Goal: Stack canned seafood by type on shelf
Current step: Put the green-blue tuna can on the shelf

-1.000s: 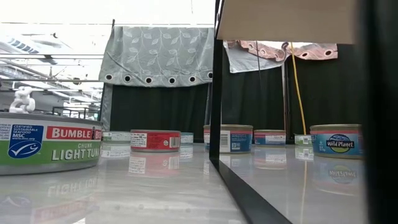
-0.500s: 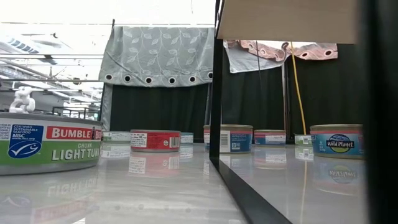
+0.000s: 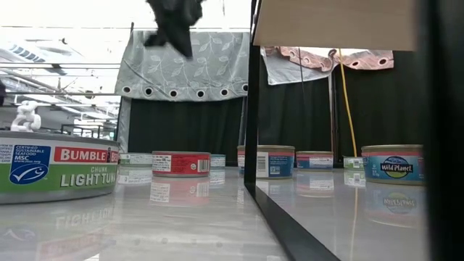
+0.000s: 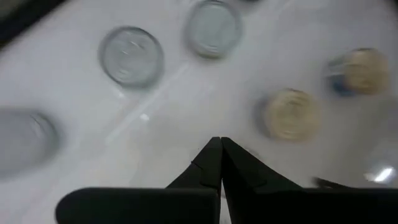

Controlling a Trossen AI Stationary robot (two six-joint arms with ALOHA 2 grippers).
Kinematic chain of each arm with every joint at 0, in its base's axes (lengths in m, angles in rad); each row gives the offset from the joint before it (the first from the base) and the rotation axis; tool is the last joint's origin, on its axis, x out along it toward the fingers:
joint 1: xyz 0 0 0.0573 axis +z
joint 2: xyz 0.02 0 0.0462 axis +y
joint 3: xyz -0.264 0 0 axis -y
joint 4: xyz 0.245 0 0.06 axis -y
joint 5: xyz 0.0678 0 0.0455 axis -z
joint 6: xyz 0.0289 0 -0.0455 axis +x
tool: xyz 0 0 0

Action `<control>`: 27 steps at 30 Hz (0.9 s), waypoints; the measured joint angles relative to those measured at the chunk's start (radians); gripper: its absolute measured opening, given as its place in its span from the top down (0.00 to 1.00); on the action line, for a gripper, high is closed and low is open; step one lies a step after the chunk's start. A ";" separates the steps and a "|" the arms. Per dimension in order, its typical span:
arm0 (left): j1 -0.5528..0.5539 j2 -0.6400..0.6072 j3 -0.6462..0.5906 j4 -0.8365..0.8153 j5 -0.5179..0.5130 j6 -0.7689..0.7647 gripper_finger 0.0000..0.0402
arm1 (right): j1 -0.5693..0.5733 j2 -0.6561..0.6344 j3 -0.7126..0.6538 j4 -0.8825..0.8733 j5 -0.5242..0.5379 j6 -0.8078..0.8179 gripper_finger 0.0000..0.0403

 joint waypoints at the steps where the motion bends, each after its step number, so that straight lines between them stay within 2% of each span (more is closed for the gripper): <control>1: 0.036 0.029 0.000 0.012 0.002 0.049 0.98 | -0.021 0.000 0.000 0.000 0.001 0.001 0.13; 4: 0.109 0.110 0.000 0.044 0.003 0.162 0.98 | -0.076 0.005 0.000 -0.001 -0.002 0.013 0.13; 9: 0.161 0.258 0.000 0.077 0.005 0.264 0.98 | -0.167 0.020 0.000 -0.002 -0.001 0.046 0.13; 19: 0.181 0.453 -0.001 0.076 -0.033 0.287 0.98 | -0.292 0.075 0.000 -0.002 -0.007 0.067 0.13; 23: 0.181 0.483 -0.001 0.115 -0.034 0.286 0.98 | -0.324 0.087 0.000 -0.002 -0.018 0.076 0.13; 27: 0.178 0.500 -0.001 0.128 -0.041 0.261 0.98 | -0.371 0.091 0.000 -0.001 -0.079 0.046 0.13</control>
